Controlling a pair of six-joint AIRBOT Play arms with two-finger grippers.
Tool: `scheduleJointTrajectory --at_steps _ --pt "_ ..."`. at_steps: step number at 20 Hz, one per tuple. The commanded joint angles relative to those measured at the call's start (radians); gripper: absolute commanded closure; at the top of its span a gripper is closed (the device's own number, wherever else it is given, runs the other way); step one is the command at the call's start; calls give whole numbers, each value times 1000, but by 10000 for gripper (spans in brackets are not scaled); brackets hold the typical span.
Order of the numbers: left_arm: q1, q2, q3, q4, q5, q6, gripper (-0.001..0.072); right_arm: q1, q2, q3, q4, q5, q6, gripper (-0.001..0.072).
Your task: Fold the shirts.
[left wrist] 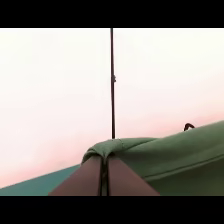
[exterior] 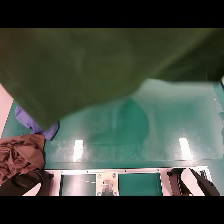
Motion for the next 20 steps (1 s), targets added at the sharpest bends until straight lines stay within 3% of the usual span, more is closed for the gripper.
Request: scheduleJointTrajectory --at_steps 1,5,8,11,15,18,19,20 --pt "0 0 -117 59 39 1 683 -7 -46 5 0 -32 -2 693" --pt "0 -153 -216 100 26 3 683 108 -238 -8 -39 69 -1 693" --pt "50 -369 -239 77 -13 3 684 238 -415 -49 -217 95 58 693" --pt "126 -615 -238 -14 -31 37 684 299 -573 -127 -324 96 120 693" --pt "153 -879 -238 -202 75 133 684 322 -779 -204 -323 117 166 693" --pt "152 -995 -238 -336 146 134 683 329 -905 -210 -325 163 214 692" --pt "158 -1011 -238 -354 150 131 638 327 -929 -210 -328 183 230 674" --pt "167 -1011 -232 -355 135 123 315 318 -941 -210 -343 204 241 508"
